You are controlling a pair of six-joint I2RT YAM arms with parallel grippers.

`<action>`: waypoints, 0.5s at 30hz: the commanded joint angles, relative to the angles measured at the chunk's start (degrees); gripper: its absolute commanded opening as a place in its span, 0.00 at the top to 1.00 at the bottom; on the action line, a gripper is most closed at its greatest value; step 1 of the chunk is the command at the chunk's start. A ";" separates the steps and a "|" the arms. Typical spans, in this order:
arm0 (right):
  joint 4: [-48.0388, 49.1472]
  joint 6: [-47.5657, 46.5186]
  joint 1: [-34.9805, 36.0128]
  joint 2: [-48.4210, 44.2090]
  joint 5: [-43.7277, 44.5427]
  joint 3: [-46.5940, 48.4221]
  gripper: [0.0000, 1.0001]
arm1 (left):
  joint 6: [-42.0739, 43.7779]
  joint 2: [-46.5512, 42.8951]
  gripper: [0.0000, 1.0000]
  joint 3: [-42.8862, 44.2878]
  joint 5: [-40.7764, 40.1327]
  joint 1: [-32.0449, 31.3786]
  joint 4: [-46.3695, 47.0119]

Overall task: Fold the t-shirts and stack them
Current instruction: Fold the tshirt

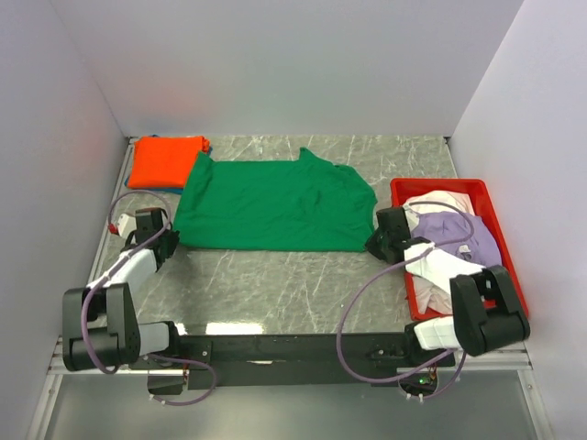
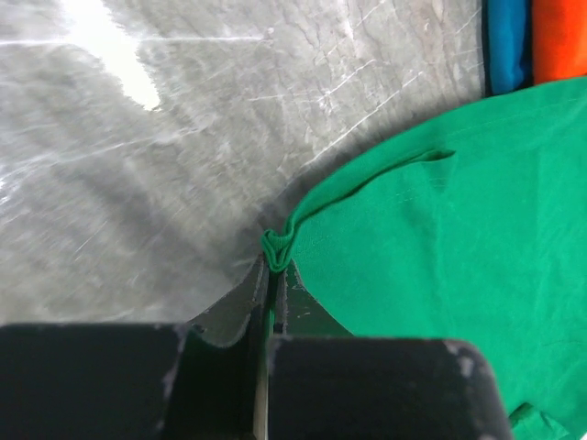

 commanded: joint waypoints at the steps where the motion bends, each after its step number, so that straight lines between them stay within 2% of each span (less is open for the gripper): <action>1: -5.52 -1.91 -0.52 -8.45 2.65 1.68 1.00 | -0.14 -4.82 0.99 -0.31 -4.16 0.09 -5.19; 7: -13.69 -2.17 -0.88 -19.63 -0.51 -0.35 1.00 | -2.59 -12.99 0.99 -0.93 -7.32 0.18 -14.06; 15: -22.83 0.81 -0.96 -38.87 -5.17 -4.74 1.00 | -5.15 -28.72 0.99 -2.25 -9.17 0.09 -24.96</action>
